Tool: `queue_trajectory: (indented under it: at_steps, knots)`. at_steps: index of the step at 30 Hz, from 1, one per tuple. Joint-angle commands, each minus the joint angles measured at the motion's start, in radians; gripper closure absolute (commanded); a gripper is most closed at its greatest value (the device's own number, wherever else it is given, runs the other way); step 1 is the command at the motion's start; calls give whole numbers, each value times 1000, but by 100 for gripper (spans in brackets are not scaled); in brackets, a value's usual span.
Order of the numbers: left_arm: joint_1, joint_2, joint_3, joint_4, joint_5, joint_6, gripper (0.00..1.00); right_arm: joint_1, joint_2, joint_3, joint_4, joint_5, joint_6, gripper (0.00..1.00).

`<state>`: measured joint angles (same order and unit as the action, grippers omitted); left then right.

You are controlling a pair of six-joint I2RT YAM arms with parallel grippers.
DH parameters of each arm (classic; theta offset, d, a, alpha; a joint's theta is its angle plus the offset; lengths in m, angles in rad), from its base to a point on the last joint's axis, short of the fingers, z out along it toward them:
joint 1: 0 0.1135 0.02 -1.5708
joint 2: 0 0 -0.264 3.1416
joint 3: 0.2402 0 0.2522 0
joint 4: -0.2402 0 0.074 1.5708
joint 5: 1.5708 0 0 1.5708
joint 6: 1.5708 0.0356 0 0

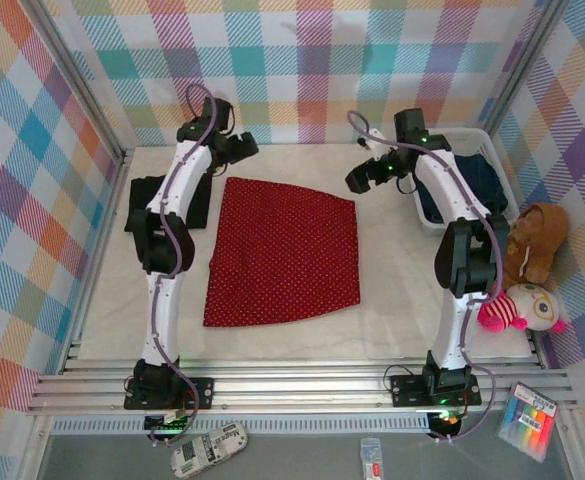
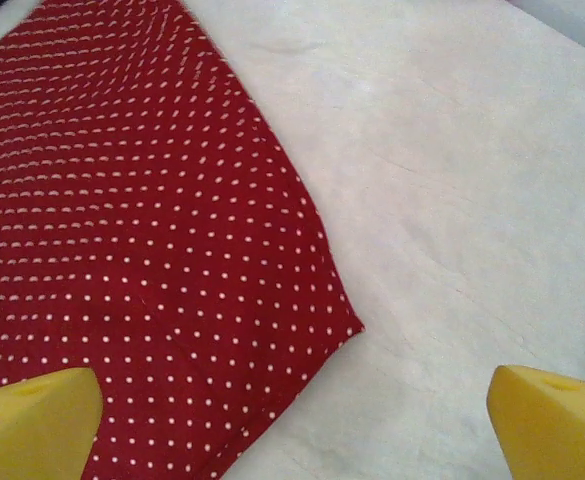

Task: Fold and stack the skirts

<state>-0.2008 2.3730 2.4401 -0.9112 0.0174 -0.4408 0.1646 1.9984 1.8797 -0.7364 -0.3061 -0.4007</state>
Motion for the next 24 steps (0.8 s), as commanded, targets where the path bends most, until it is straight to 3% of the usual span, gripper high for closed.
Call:
queue_trajectory:
  at_steps: [1,4,7,12,14,20,24]
  knots:
    - [-10,-192,-90,34,24,12,0,14,-149,-89,208,140,292,1]
    - [-9,-282,-289,98,69,1,0,18,-215,-212,255,208,482,1]
    - [-9,-362,-450,124,107,-36,0,18,-277,-365,339,139,640,1]
    - [-17,-483,-755,238,299,-163,0,25,-331,-591,507,-3,922,1]
    - [-24,-526,-860,251,295,-196,0,40,-330,-641,509,16,970,1]
    - [-15,-647,-1123,211,133,-214,0,50,-270,-690,421,41,1002,1]
    - [-9,-672,-1237,214,157,-217,0,72,-224,-702,382,67,955,4]
